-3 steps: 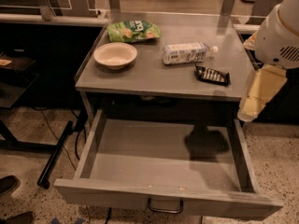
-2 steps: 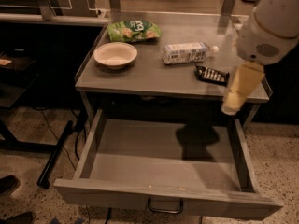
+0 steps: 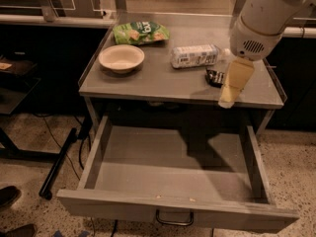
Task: Place rxbar chocolate into top drawer
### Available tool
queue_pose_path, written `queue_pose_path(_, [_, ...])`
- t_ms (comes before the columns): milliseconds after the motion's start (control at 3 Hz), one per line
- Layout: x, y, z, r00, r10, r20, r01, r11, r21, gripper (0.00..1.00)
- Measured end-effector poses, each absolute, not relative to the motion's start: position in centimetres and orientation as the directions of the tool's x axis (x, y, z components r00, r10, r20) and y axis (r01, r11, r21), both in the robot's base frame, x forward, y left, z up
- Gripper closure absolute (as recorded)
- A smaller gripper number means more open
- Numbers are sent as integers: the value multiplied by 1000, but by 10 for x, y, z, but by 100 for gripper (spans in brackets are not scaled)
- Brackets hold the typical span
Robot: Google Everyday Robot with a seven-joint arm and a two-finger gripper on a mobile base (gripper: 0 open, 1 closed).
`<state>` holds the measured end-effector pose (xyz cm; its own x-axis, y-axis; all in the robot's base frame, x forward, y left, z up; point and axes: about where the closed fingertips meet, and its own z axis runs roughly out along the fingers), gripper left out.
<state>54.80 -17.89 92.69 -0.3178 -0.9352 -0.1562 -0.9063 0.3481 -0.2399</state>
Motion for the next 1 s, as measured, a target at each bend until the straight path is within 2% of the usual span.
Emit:
queue_pose_path(667, [592, -193, 912, -363, -916, -169, -889, 395, -231, 0])
queue_pose_path(1000, [641, -213, 898, -408, -898, -165, -871, 437, -226, 0])
